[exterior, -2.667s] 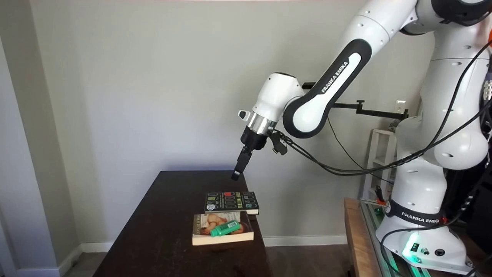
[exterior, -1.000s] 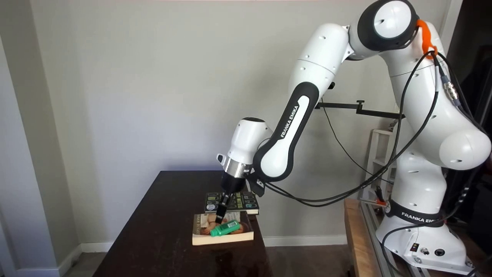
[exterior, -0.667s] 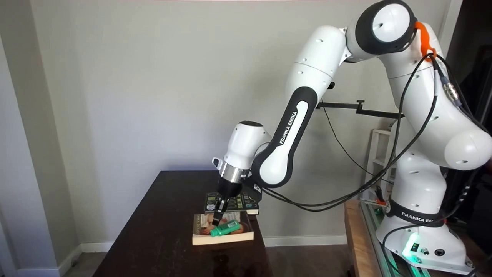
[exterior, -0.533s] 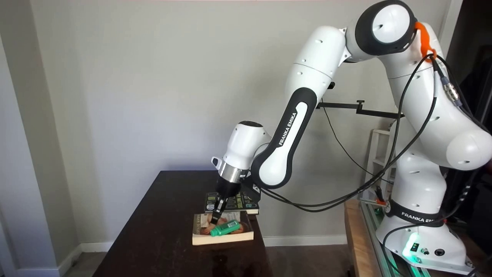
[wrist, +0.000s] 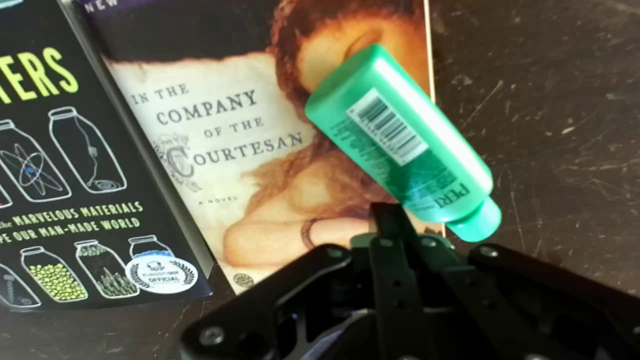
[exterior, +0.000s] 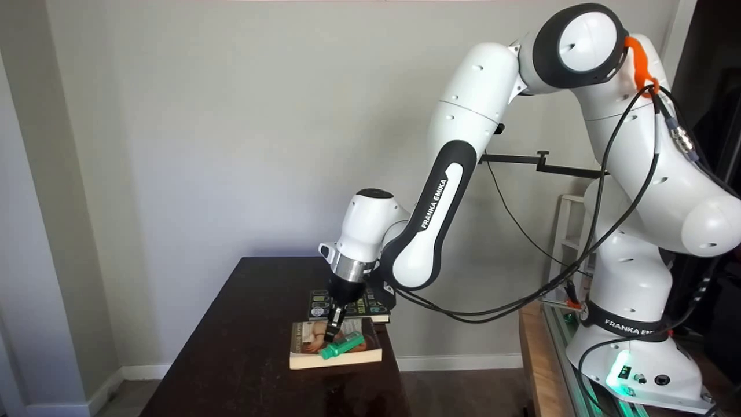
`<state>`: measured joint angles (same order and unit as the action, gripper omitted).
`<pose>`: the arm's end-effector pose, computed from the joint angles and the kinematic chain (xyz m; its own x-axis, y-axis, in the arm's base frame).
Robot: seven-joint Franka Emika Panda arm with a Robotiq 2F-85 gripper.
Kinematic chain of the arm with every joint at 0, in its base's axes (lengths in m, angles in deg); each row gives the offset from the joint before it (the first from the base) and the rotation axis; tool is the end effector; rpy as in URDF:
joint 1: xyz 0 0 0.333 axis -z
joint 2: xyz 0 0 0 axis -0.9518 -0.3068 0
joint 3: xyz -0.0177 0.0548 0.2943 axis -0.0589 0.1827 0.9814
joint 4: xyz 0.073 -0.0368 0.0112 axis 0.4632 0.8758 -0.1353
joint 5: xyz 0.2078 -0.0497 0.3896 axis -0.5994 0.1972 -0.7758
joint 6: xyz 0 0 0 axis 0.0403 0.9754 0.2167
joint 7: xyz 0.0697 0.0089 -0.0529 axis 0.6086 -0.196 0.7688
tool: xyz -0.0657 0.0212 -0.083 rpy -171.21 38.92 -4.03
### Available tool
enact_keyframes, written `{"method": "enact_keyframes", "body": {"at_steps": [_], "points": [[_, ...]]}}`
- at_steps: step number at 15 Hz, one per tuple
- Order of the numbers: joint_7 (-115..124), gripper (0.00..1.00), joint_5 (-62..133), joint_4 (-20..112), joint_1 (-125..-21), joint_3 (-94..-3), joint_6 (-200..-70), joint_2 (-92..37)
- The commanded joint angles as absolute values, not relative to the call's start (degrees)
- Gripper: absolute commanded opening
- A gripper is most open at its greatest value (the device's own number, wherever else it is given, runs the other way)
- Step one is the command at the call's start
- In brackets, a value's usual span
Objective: Remove the green bottle from the book on the left, put it on the table, pick up the book on the left and put it on the other book
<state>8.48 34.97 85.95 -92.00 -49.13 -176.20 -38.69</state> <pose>0.5331 0.1483 0.0989 0.9133 0.3061 0.2685 0.3050 -0.9512 0.0470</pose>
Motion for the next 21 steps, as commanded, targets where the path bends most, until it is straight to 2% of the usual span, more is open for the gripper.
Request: {"method": "enact_keyframes", "body": {"at_steps": [1,7,14,17,21], "points": [[8.77,0.0,35.82,84.41,-89.12,-44.76,-173.68,-39.81],[10.35,0.0,34.84,84.23,-83.86,-37.34,-173.95,-39.3],[6.26,0.0,44.38,84.48,-94.76,-52.52,-168.02,-37.68],[8.97,0.0,43.43,84.76,-90.82,-47.71,-165.6,-37.39],[14.07,0.0,37.87,84.6,-82.97,-36.89,-161.75,-37.07]]}}
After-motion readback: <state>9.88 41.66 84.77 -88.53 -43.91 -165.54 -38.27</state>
